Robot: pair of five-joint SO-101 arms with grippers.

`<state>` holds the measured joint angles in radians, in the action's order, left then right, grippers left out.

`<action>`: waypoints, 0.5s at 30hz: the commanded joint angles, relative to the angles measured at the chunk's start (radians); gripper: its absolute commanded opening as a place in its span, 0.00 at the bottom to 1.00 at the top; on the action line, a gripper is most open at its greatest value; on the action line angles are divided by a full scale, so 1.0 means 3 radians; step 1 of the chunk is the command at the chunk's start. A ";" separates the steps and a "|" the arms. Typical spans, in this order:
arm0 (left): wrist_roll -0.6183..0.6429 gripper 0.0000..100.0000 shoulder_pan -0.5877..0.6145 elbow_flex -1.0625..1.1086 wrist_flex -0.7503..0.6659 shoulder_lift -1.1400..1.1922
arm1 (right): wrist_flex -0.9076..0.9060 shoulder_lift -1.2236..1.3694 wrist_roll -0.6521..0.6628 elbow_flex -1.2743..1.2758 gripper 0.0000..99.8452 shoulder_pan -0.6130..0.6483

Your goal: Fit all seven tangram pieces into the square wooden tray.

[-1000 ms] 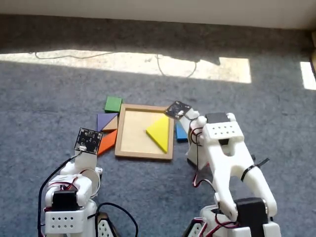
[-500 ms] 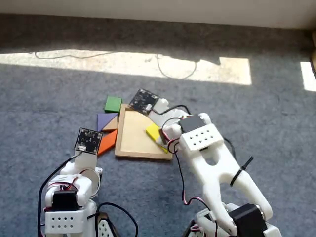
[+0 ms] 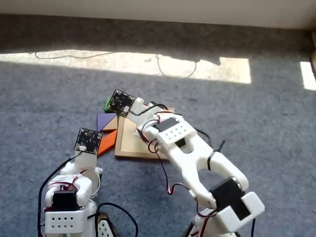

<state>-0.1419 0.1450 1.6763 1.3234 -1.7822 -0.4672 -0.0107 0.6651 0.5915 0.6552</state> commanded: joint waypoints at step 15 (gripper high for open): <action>-0.0020 0.01 0.0018 0.0064 0.0010 -0.0115 | -0.0228 0.0407 -0.0046 -0.0632 0.31 0.0038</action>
<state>-0.1419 0.1450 1.6763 1.3234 -1.7822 -0.4841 0.1335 0.6651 0.4703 0.6552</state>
